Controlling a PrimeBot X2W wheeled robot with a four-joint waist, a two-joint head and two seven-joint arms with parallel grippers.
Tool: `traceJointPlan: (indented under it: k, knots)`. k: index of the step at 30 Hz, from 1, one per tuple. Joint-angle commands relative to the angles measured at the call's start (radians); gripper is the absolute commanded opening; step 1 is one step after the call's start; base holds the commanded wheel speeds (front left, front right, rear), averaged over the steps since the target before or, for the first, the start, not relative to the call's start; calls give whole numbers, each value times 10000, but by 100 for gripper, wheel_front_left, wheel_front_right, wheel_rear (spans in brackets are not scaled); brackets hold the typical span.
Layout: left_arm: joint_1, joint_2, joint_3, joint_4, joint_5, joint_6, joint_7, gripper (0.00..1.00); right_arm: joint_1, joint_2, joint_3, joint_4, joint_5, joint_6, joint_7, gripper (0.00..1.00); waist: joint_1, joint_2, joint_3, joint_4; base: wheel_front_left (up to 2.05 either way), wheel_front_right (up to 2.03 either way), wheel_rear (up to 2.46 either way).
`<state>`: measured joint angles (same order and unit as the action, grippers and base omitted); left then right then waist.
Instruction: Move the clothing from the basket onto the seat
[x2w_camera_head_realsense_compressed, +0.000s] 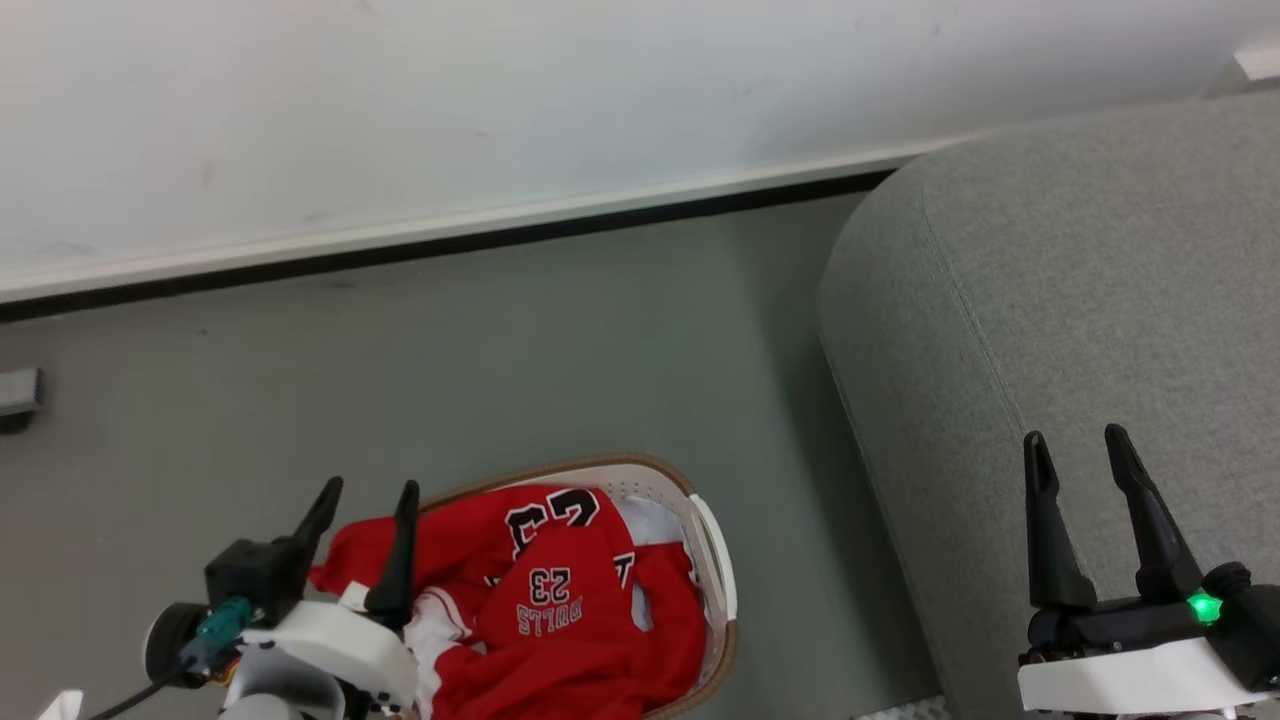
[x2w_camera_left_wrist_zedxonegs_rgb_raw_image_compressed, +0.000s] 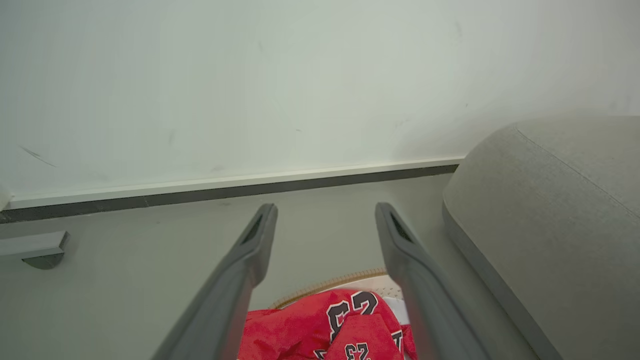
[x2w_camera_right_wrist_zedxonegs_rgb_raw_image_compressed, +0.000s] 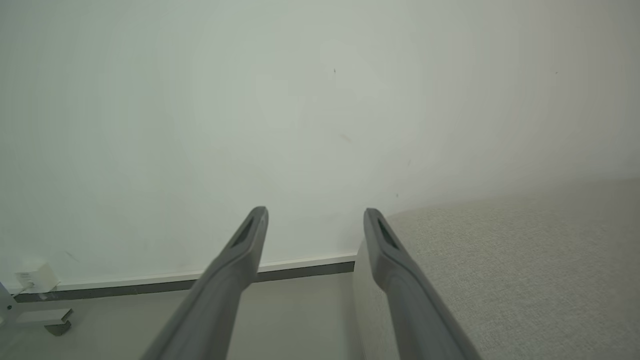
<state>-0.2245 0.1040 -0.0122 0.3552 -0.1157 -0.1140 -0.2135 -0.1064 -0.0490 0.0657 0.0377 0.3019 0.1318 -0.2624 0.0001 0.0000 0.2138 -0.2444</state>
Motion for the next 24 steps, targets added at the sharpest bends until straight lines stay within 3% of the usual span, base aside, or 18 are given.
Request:
traceJointPlan:
  k: [1, 8, 24]
  knots:
    - [-261, 249, -151, 201, 63, -55, 272, 100, -220, -4, -47, -75, 105, -21, -16, 100, -1, 0, 672, -481, 0, 0, 0]
    - [-954, 941, -985, 868, -9, -150, 1188, 100, -586, 2, -109, -333, 435, -22, -16, 100, -1, 0, 1577, -815, 0, 0, 0]
    - [-2382, 3352, -5553, 2227, -1595, -157, 4916, 100, -1211, -4, 257, -1079, 1226, -21, -16, 100, -1, 0, 3522, -1800, 0, 0, 0]
